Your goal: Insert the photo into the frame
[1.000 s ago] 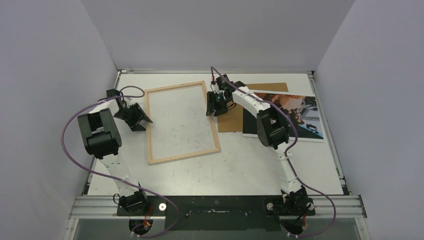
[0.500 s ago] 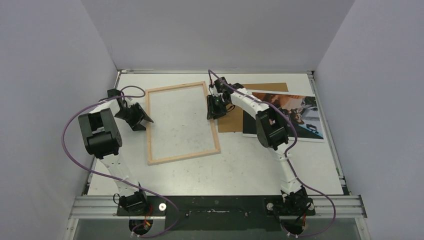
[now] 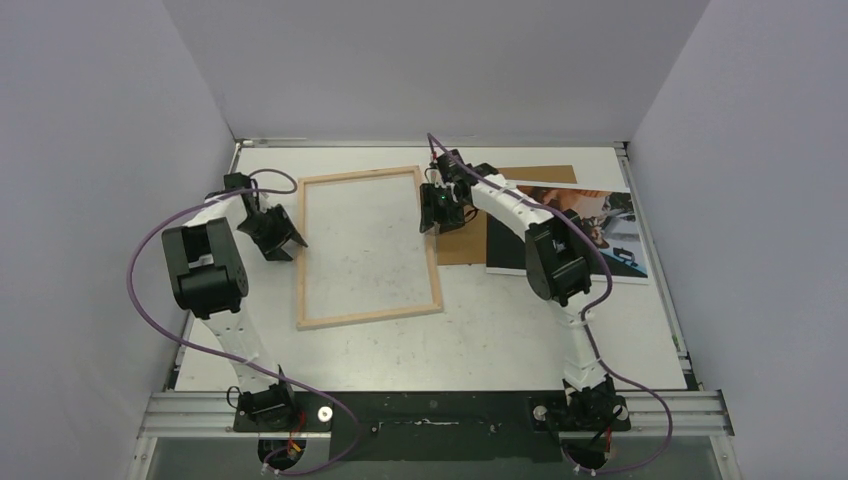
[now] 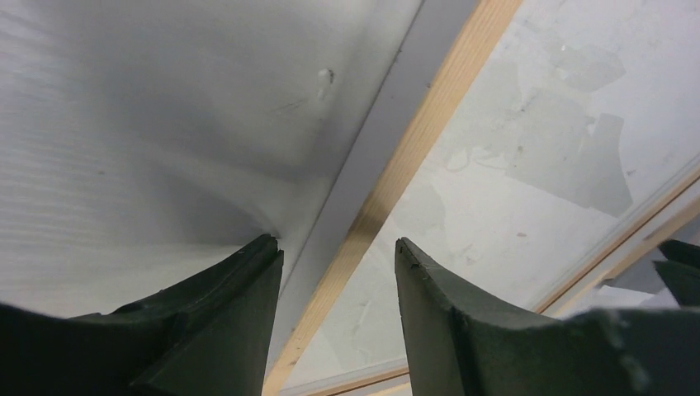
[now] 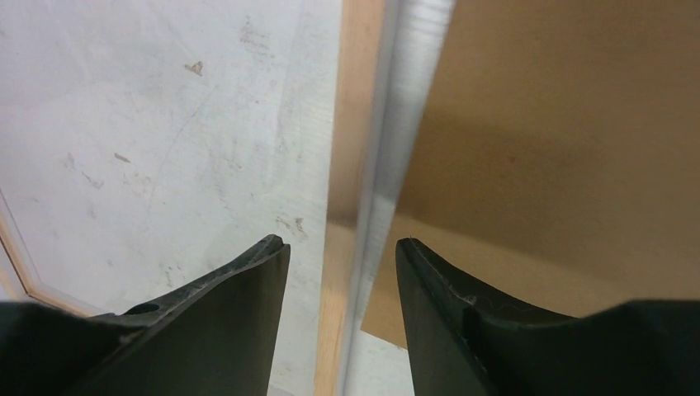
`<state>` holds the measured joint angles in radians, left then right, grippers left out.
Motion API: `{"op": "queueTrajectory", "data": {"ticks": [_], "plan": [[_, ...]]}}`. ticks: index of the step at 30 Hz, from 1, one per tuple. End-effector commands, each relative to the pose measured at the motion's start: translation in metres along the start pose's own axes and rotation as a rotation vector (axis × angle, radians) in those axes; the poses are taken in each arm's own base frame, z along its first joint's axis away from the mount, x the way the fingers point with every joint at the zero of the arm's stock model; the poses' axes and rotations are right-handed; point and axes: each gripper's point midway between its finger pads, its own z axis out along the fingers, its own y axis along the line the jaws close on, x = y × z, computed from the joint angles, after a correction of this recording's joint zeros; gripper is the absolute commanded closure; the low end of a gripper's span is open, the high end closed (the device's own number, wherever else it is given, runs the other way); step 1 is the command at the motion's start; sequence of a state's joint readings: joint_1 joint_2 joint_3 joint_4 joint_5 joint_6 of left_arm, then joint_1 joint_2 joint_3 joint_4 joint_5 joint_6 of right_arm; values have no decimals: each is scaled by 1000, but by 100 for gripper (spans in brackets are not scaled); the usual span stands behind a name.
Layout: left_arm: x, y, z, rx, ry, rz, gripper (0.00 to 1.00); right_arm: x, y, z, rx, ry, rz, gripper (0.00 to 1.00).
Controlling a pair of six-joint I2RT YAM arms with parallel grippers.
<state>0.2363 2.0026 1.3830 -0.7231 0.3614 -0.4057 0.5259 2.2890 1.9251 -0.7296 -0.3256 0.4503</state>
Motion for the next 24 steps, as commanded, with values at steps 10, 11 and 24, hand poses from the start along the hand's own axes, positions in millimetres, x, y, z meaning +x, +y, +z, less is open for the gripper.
{"op": "queueTrajectory", "data": {"ticks": [10,11,24], "plan": [[-30,-4,-79,-95,-256,79,47,-29,-97,-151,554,-293,-185,42],[-29,-6,-83,-93,-267,81,46,-22,-103,-156,609,-265,-241,41],[-22,2,-105,-89,-368,52,29,42,-79,-141,896,-58,-756,32]]}}
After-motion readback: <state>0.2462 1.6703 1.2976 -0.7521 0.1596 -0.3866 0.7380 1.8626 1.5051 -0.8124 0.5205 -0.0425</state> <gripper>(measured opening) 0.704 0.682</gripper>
